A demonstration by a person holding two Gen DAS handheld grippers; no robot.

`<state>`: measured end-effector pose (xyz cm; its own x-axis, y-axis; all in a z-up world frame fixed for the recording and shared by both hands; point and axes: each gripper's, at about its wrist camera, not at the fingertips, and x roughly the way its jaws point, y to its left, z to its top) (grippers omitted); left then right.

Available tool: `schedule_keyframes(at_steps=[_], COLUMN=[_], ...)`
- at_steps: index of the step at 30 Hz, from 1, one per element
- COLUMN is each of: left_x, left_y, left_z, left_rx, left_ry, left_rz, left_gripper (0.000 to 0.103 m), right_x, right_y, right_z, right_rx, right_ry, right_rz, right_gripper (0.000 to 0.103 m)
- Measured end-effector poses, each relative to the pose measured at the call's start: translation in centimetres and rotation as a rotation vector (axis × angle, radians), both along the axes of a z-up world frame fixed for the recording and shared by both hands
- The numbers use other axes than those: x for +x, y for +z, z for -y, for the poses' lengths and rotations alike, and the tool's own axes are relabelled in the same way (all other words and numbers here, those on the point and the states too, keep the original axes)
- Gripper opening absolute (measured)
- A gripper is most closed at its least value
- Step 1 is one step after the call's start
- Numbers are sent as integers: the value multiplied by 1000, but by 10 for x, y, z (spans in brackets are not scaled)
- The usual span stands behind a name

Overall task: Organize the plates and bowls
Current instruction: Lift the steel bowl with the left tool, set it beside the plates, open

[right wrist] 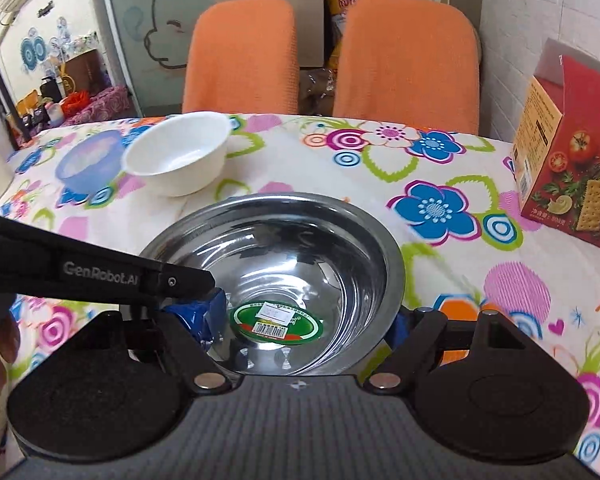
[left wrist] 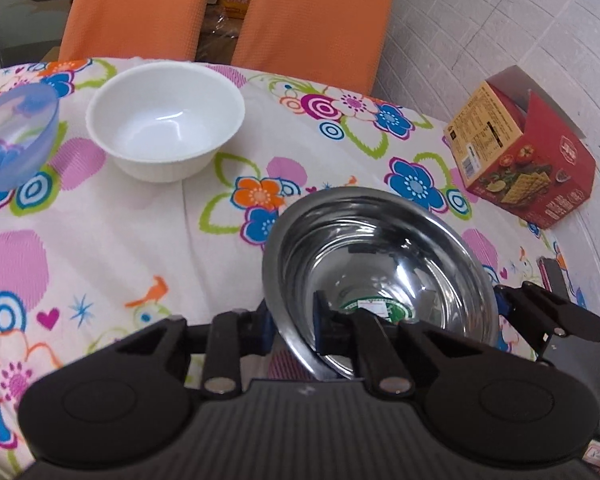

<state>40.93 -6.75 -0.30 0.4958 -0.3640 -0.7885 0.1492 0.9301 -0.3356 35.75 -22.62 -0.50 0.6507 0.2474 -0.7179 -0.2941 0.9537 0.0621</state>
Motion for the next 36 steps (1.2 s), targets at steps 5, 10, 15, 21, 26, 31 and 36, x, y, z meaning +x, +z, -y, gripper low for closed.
schedule_keyframes(at_steps=[5, 10, 15, 21, 26, 31, 36], left_x=[-62, -116, -140, -149, -143, -145, -147], left_y=[2, -6, -14, -16, -15, -4, 15], left_z=[-17, -34, -38, -33, -30, -37, -55], left_rx=[44, 54, 45, 69, 104, 82, 53], left_ry=[-56, -110, -148, -175, -169, -165, -125], left_rz=[24, 25, 25, 66, 81, 121, 158], left_gripper=[7, 7, 7, 7, 8, 47, 55], right_x=[-55, -111, -145, -153, -150, -157, -169], right_y=[-7, -16, -21, -28, -28, -20, 6], right_z=[-18, -34, -43, -38, -38, -27, -4], right_rx=[19, 41, 13, 32, 67, 78, 127], right_ry=[28, 31, 9, -22, -22, -58, -127], right_rz=[16, 35, 80, 69, 42, 51, 133], right_gripper=[67, 67, 68, 68, 68, 66, 67])
